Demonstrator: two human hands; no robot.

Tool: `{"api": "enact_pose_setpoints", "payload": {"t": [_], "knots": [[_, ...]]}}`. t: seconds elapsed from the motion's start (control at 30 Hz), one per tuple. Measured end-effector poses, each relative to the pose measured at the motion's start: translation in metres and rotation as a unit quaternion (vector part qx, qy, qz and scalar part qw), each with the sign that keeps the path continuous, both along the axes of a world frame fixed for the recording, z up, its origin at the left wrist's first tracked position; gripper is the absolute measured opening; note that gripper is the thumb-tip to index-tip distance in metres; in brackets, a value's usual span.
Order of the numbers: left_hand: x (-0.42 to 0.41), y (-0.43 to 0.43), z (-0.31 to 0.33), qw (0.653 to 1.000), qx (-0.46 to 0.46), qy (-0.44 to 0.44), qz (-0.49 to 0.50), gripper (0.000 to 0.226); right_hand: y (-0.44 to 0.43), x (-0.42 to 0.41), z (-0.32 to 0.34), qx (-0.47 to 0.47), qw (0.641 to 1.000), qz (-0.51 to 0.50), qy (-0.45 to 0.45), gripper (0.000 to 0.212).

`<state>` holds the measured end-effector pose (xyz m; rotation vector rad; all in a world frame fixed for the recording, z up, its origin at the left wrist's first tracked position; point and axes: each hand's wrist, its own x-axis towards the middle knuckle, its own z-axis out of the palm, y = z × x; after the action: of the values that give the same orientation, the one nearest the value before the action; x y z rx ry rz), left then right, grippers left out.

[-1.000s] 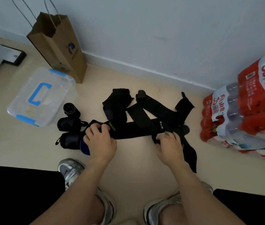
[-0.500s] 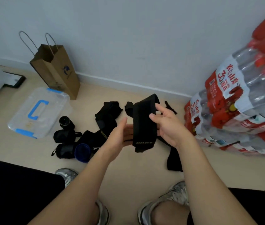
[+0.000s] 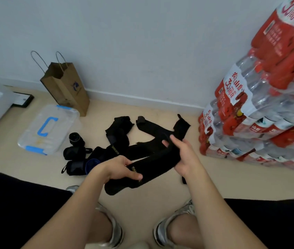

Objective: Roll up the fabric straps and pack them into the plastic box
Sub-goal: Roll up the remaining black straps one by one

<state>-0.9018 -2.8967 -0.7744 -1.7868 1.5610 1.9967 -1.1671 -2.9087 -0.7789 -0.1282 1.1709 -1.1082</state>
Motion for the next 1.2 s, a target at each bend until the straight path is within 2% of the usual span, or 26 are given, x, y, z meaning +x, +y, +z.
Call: {"api": "enact_pose_setpoints", "payload": {"t": [0.03, 0.1, 0.17, 0.23, 0.33, 0.37, 0.43, 0.47, 0.5, 0.53, 0.57, 0.6, 0.63, 0.7, 0.77, 0.83, 0.87, 0.93, 1.0, 1.07, 1.1, 1.2], "knots": [[0.004, 0.001, -0.004, 0.999, -0.024, -0.033, 0.034, 0.027, 0.002, -0.003, -0.009, 0.032, 0.998, 0.007, 0.053, 0.068], [0.012, 0.002, -0.009, 0.986, -0.075, -0.067, 0.136, 0.028, 0.009, -0.004, -0.026, 0.094, 0.976, 0.094, 0.175, 0.05], [0.021, 0.0, -0.014, 0.969, -0.092, -0.072, 0.217, 0.027, 0.019, -0.001, -0.041, 0.142, 0.941, 0.201, 0.232, 0.039], [0.03, -0.004, -0.017, 0.96, -0.084, -0.075, 0.255, 0.022, 0.032, 0.007, -0.045, 0.158, 0.893, 0.319, 0.275, 0.044], [0.038, -0.009, -0.024, 0.96, -0.094, -0.083, 0.249, 0.016, 0.043, 0.019, -0.047, 0.164, 0.816, 0.467, 0.299, 0.059], [0.038, -0.01, -0.026, 0.962, -0.112, -0.09, 0.233, 0.016, 0.044, 0.024, -0.044, 0.168, 0.772, 0.527, 0.314, 0.059], [0.038, -0.012, -0.032, 0.966, -0.164, -0.143, 0.137, 0.016, 0.039, 0.038, -0.035, 0.145, 0.647, 0.635, 0.397, 0.043], [0.036, -0.013, -0.035, 0.967, -0.176, -0.168, 0.072, 0.015, 0.034, 0.046, -0.032, 0.119, 0.588, 0.656, 0.458, 0.033], [0.034, -0.015, -0.037, 0.972, -0.162, -0.169, 0.027, 0.011, 0.03, 0.053, -0.031, 0.076, 0.556, 0.651, 0.511, 0.029], [0.03, -0.016, -0.038, 0.982, -0.126, -0.143, 0.002, 0.008, 0.027, 0.06, -0.032, 0.022, 0.555, 0.63, 0.543, 0.039], [0.027, -0.017, -0.039, 0.991, -0.08, -0.106, -0.006, 0.012, 0.023, 0.067, -0.036, -0.039, 0.575, 0.609, 0.546, 0.064], [0.023, -0.018, -0.041, 0.997, -0.039, -0.06, -0.002, 0.019, 0.02, 0.075, -0.037, -0.103, 0.605, 0.594, 0.52, 0.092], [0.019, -0.02, -0.043, 1.0, -0.009, -0.012, 0.013, 0.026, 0.018, 0.082, -0.037, -0.158, 0.622, 0.589, 0.492, 0.113], [0.014, -0.022, -0.049, 0.997, 0.0, 0.054, 0.059, 0.03, 0.017, 0.094, -0.045, -0.208, 0.635, 0.578, 0.468, 0.128], [0.013, -0.028, -0.058, 0.992, -0.011, 0.058, 0.111, 0.022, 0.015, 0.098, -0.06, -0.192, 0.68, 0.548, 0.448, 0.118], [0.014, -0.036, -0.066, 0.985, -0.036, 0.016, 0.169, 0.01, 0.013, 0.093, -0.071, -0.15, 0.692, 0.54, 0.454, 0.099], [0.014, -0.041, -0.07, 0.978, -0.078, -0.035, 0.189, 0.007, 0.013, 0.086, -0.076, -0.124, 0.681, 0.555, 0.461, 0.09], [0.017, -0.052, -0.077, 0.943, -0.194, -0.172, 0.207, 0.013, 0.014, 0.072, -0.089, -0.087, 0.635, 0.607, 0.47, 0.064], [0.018, -0.061, -0.086, 0.912, -0.266, -0.245, 0.192, 0.038, 0.016, 0.059, -0.099, -0.058, 0.599, 0.644, 0.473, 0.049], [0.017, -0.068, -0.096, 0.923, -0.249, -0.25, 0.156, 0.059, 0.015, 0.052, -0.106, -0.035, 0.592, 0.651, 0.474, 0.048], [0.017, -0.072, -0.101, 0.931, -0.225, -0.253, 0.132, 0.061, 0.013, 0.051, -0.109, -0.03, 0.588, 0.652, 0.478, 0.049], [0.016, -0.072, -0.118, 0.935, -0.203, -0.28, 0.078, 0.046, 0.006, 0.053, -0.111, -0.033, 0.567, 0.653, 0.5, 0.046]]}}
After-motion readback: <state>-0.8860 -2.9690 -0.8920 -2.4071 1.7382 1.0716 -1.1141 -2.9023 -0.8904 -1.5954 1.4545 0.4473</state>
